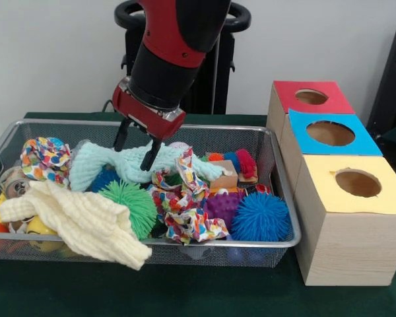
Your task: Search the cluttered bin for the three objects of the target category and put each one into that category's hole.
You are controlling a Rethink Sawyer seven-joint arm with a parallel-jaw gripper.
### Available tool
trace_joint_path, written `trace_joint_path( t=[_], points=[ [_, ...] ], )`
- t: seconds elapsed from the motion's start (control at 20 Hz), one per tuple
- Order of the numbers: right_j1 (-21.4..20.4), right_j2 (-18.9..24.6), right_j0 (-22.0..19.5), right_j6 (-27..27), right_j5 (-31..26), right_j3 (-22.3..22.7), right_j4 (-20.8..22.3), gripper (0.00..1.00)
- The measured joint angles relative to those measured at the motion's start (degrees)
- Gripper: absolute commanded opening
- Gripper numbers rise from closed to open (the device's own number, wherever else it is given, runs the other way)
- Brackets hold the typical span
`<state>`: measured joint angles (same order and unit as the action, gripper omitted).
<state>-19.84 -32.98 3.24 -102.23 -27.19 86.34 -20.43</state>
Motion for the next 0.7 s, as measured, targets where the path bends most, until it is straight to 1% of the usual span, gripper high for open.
trace_joint_path(
  t=[0.3,0.7],
  points=[
    [-0.89,0.00,0.01,0.00,0.00,0.01,0.01,1.00],
    [-0.93,0.01,-0.05,0.00,0.00,0.01,0.02,1.00]
  ],
)
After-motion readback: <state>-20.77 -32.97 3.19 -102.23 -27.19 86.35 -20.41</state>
